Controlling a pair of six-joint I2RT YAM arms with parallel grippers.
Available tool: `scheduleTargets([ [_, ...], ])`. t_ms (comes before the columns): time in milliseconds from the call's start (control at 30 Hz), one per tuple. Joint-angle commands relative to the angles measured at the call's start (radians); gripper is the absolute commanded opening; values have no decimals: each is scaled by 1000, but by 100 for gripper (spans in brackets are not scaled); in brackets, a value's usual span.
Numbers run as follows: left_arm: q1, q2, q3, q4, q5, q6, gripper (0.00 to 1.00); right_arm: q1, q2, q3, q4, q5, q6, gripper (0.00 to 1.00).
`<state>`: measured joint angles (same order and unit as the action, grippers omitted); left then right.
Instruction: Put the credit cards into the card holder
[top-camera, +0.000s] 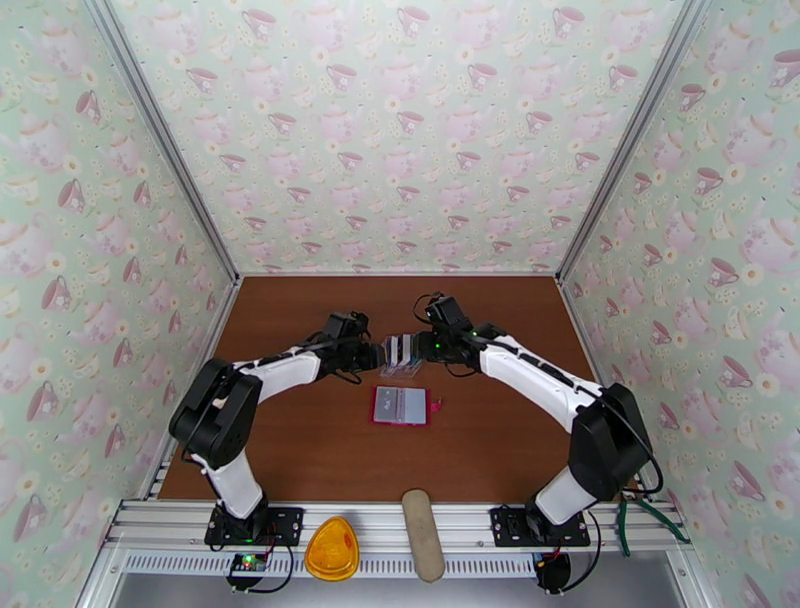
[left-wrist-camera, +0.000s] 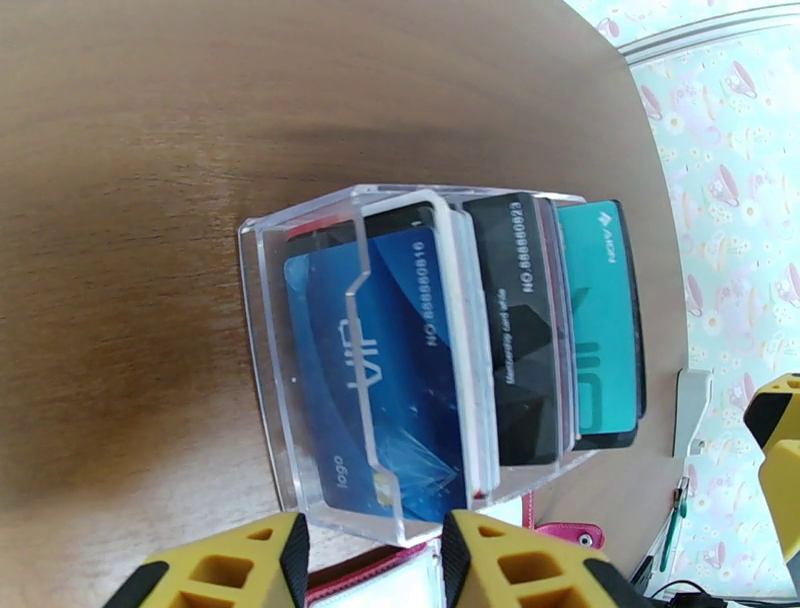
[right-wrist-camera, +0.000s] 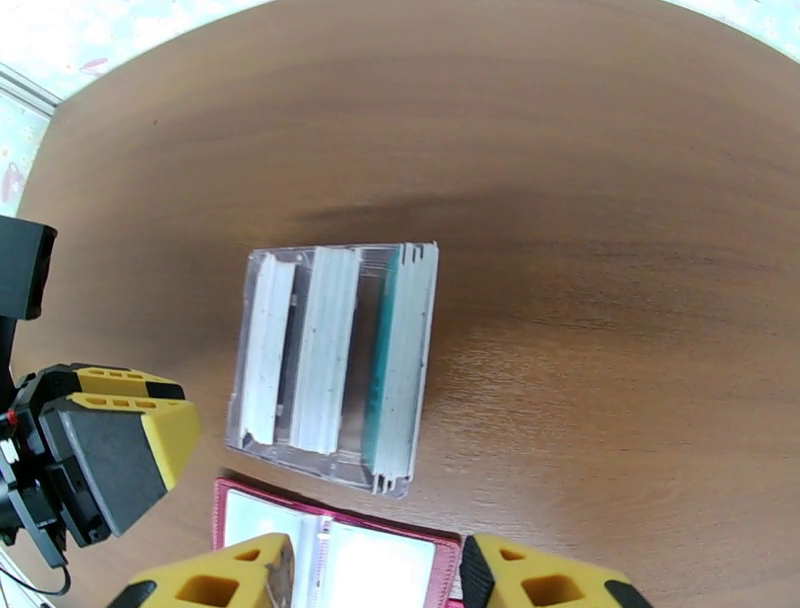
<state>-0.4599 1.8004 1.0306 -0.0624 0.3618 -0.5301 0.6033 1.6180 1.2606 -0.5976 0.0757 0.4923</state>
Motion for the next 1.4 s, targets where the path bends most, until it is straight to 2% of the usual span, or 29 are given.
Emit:
scheduleTargets([
  [0,8,34,27,34,46,-13,42,-10,26,36,-28,31,-21,50],
  [333,12,97,17,84,115,-34,42,-13,97,86,-51,44,-46,50],
  [633,13,93,9,47,96,-24,38,-1,189,175,-94,51,-82,50],
  [1200,14,99,2,46,110,-27,37,65,322,298,-206,199,-133,50],
  [1367,14,101,0,47,111,-27,37,77,349,315,-221,217,-143,46],
])
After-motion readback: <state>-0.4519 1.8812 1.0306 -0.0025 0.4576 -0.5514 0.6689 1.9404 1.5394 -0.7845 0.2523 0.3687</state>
